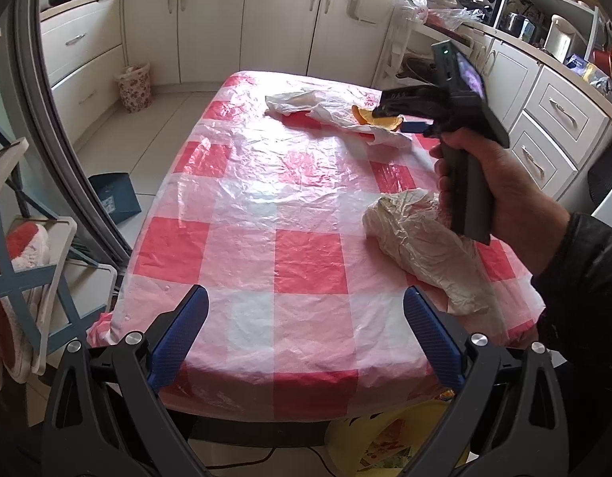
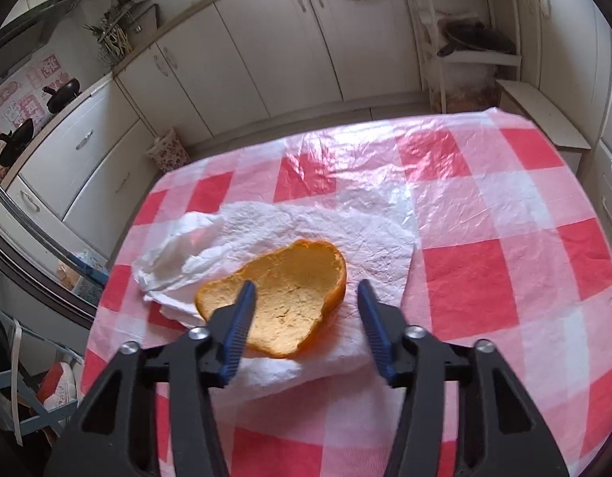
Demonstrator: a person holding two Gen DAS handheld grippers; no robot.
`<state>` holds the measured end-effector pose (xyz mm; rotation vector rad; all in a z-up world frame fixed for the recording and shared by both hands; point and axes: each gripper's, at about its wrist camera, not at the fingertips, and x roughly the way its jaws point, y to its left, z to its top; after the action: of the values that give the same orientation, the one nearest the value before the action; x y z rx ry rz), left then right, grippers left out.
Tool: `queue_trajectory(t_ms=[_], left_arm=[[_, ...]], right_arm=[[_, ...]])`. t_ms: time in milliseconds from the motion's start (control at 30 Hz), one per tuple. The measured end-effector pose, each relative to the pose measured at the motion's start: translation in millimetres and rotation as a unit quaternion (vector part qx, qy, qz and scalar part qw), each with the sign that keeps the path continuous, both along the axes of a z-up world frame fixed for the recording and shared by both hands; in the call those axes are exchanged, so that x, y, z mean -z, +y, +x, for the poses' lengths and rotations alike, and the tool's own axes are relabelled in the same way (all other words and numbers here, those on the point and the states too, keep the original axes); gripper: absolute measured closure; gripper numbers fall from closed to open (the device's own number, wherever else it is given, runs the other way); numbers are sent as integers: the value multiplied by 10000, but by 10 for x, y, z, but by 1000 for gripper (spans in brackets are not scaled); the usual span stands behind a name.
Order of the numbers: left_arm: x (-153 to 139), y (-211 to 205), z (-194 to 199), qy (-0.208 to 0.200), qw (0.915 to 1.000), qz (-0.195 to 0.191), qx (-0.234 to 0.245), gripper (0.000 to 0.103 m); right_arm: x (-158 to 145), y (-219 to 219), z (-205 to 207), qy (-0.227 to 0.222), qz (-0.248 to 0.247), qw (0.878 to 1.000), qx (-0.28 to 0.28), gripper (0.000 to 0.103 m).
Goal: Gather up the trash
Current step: 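Grasp the orange peel with the right tool while the left tool grasps the crumpled plastic, then carry the plastic and orange peel to the yellow bucket and open both tools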
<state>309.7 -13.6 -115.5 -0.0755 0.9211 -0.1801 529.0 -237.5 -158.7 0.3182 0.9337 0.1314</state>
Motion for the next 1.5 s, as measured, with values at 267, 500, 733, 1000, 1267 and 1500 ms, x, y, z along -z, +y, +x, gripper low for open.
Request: queue_trajectory(t_ms=[267,500,733,1000,1267,1500], left_arm=[[35,-60,61,4,10000,-74,24,8],[165,-312,246,169,9984,-501,175,8],[262,-619,476,194,9950,-978,86,8],[464,-906,813,243,9957,-862,-217,8],[463,-837,815,133,9960,-878,-55,70],[107,-571,418,-256,9957,-894,20,74]], right_arm=[[-139,16,-193,9,536,9982,-273,94],[-586,-258,-794,-334,1201,9917,-327,94],[-965,-694,-1557,-791,1465,9860,-126,94],[-736,-1094,-2122,-605,1802,9815,237,94],[-802,-1116,-2191,-659,1693,9833,74,94],[-807,-852,-2216,-673,1346,9883,-258,94]])
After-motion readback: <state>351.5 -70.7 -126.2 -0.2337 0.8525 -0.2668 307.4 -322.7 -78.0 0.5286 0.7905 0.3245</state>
